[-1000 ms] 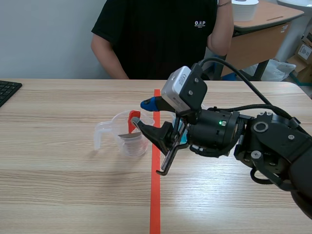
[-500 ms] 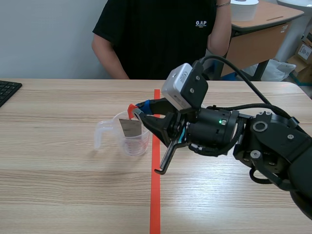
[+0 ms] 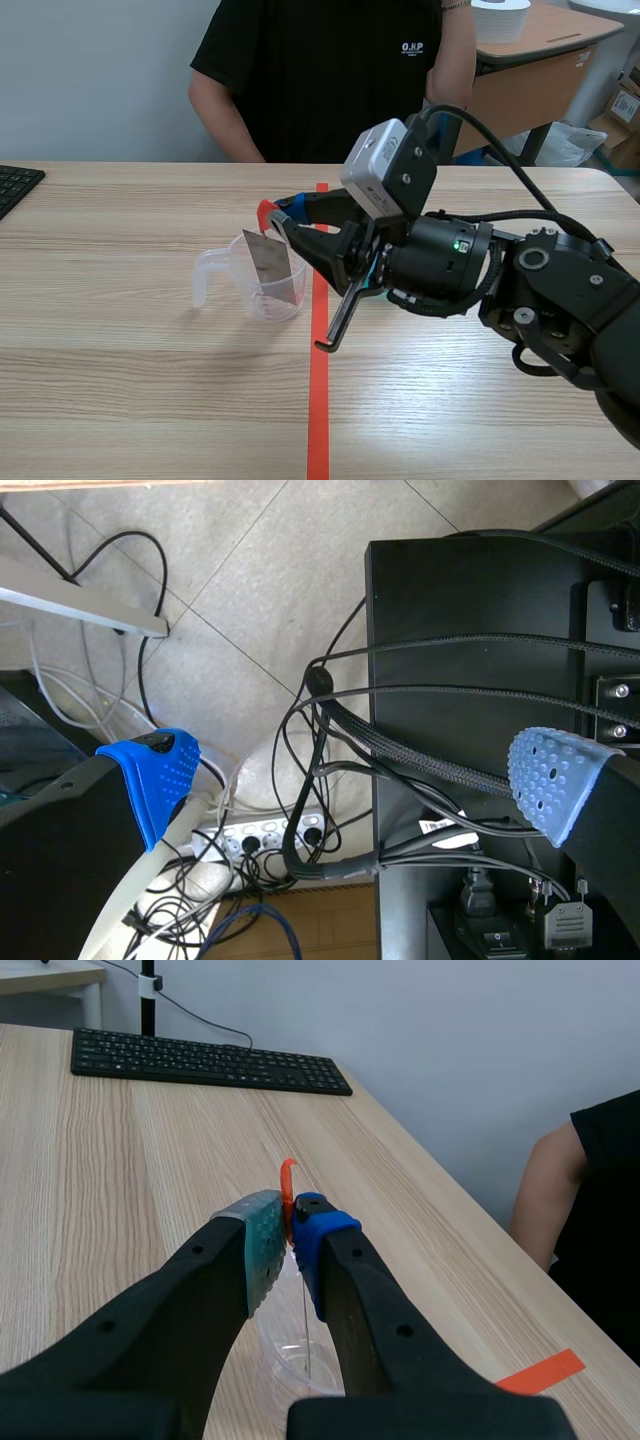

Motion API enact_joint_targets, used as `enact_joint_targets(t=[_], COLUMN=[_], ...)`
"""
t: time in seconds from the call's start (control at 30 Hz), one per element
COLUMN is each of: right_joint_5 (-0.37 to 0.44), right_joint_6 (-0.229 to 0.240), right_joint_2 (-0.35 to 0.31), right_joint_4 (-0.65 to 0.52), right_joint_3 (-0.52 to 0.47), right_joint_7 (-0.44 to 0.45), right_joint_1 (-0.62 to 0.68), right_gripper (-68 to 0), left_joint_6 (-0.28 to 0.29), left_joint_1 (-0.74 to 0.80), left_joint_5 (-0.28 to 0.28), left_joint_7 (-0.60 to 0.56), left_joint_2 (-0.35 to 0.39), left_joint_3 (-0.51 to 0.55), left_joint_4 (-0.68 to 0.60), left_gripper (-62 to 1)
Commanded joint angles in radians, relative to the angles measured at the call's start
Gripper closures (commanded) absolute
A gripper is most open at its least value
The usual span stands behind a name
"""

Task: Do the redox reaction experiment.
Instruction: 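Lift the metal plate out of the left beaker, then move the plate over the blue solution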

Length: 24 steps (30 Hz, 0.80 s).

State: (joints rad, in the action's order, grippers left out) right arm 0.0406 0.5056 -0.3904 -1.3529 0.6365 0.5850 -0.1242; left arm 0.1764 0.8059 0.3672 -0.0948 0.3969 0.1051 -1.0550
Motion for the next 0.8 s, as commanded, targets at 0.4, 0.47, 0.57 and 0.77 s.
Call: enact_joint_targets(t=[0.4,0.47,0.57,0.77], right_joint_5=[0.038,0.061,0.09,0.185], right_joint_6=[0.08,0.118,0.159,0.203], right_joint_2=[-0.001,-0.001,-0.001,-0.006], right_joint_4=[-0.131,-0.153,-0.19,-0.275], right_joint_3=[-0.118,-0.142,-0.172,-0.239], right_joint_7=[-0.098,-0.118,-0.164,-0.268], right_joint_1=[-0.044,-0.044,-0.044,-0.042], right_gripper=[-1.7,-1.7,-1.7,-1.7], left_joint_6=[0.002,0.002,0.002,0.04], left_joint_1=[0.011,0.011,0.011,0.011], left_joint_5=[0.006,0.006,0.006,0.013], left_joint_7=[-0.011,-0.011,-0.011,-0.017], left_joint_2=[0.005,0.005,0.005,0.002], left_joint_3=[0.006,0.006,0.006,0.006], left_joint_4=[-0.008,-0.008,-0.008,-0.008], left_gripper=[-62.3,-62.3,-62.3,-62.3])
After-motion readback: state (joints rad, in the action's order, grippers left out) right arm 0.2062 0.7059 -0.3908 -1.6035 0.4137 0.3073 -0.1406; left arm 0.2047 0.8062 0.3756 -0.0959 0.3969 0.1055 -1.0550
